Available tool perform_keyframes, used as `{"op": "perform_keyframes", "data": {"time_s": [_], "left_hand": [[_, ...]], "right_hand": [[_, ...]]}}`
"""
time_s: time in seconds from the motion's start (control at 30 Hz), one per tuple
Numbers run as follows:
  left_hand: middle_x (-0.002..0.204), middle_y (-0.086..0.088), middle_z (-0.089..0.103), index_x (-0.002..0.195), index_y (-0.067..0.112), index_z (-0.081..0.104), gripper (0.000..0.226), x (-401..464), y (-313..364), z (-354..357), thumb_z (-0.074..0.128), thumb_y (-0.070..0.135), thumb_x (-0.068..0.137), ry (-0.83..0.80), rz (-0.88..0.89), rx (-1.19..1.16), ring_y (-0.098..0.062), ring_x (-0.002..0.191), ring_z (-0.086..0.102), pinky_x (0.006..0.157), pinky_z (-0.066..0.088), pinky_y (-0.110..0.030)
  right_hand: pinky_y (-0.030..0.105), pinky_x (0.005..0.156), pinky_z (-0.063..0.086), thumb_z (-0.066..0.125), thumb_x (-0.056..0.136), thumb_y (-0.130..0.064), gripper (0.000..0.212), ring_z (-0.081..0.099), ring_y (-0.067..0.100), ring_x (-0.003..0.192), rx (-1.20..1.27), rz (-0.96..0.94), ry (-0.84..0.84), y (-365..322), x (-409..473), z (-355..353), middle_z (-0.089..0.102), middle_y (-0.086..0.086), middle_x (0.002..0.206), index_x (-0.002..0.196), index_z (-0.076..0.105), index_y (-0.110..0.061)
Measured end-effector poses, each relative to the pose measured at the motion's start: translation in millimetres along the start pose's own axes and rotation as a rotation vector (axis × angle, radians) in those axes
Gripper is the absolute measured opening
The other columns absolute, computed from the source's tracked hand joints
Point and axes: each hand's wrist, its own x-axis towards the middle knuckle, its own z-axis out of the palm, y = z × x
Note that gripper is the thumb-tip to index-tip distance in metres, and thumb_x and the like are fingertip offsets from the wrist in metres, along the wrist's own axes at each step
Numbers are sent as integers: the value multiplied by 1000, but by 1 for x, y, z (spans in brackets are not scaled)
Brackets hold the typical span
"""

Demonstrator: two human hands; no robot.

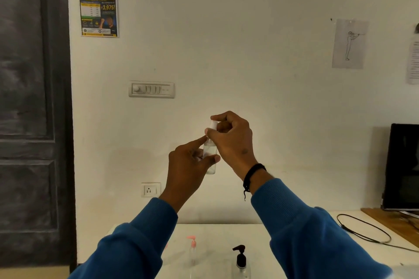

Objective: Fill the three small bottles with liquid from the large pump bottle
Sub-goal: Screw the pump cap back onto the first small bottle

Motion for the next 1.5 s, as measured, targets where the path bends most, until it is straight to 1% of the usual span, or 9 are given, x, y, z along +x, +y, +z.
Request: {"op": "perform_keyframes", "data": {"time_s": [0.13, 0.3, 0.37, 0.63, 0.87, 1.07, 1.3, 1.4, 1.5], "left_hand": [[82, 8, 67, 131, 20, 65, 57, 0, 1, 0, 84, 25, 78, 6, 3, 9, -1, 67, 61, 63, 44, -2], [84, 7, 71, 131, 20, 65, 57, -1, 1, 2, 84, 27, 77, 10, -7, -7, -3, 70, 64, 62, 46, -3], [78, 13, 68, 130, 19, 66, 56, -2, 3, 2, 85, 26, 78, 9, -13, -33, -6, 68, 65, 62, 47, -5], [88, 4, 75, 127, 18, 68, 53, 2, 2, -1, 85, 26, 77, 17, -26, -18, -9, 76, 69, 72, 55, -19], [86, 2, 76, 126, 18, 70, 54, -2, 0, 2, 86, 25, 75, -12, -29, 1, -10, 73, 70, 67, 50, -11], [83, 3, 73, 125, 18, 69, 56, -1, 1, 2, 88, 23, 73, -12, -39, 10, -6, 71, 67, 61, 44, -2], [78, 1, 70, 119, 15, 72, 50, -6, 5, 5, 88, 21, 72, -22, -32, -12, -17, 69, 67, 58, 48, -9], [80, 9, 67, 123, 16, 70, 53, -5, 4, 4, 87, 22, 74, -6, -47, -7, -9, 71, 66, 61, 46, -3], [80, 9, 69, 122, 19, 71, 53, -2, 2, 2, 88, 22, 72, 9, -66, -25, -12, 73, 67, 66, 53, -12]], "right_hand": [[34, 81, 63, 72, 84, 2, 27, 72, 14, 88, 18, 0, -25, 0, 2, -1, 75, -3, 96, 99, 72, -21], [8, 64, 52, 82, 83, -8, 24, 67, 5, 80, -21, -46, -24, -2, 1, -3, 70, -9, 90, 96, 69, -22], [6, 61, 49, 84, 82, -13, 25, 65, 5, 78, -42, -55, 3, -2, 0, -2, 70, -5, 91, 101, 70, -18], [31, 80, 63, 73, 84, 3, 31, 72, 13, 89, -14, -21, -75, 1, 2, -4, 74, -3, 100, 102, 70, -22], [4, 58, 45, 82, 84, -11, 27, 62, 4, 72, -128, -44, -85, 1, -1, -5, 65, -7, 81, 105, 69, -20], [33, 81, 63, 74, 85, -1, 23, 71, 12, 88, -71, -7, -52, 3, -1, -3, 74, -4, 99, 101, 72, -17], [9, 63, 44, 87, 79, -18, 25, 66, 11, 81, -144, -52, 36, 7, -5, -1, 69, -1, 93, 96, 68, -16], [15, 69, 55, 80, 85, -13, 19, 68, 10, 82, -69, -25, 8, 8, -6, -1, 71, -2, 92, 101, 69, -15], [28, 79, 63, 74, 87, -2, 25, 73, 13, 87, 3, -21, -46, 10, -7, -2, 75, -3, 99, 101, 70, -22]]}}
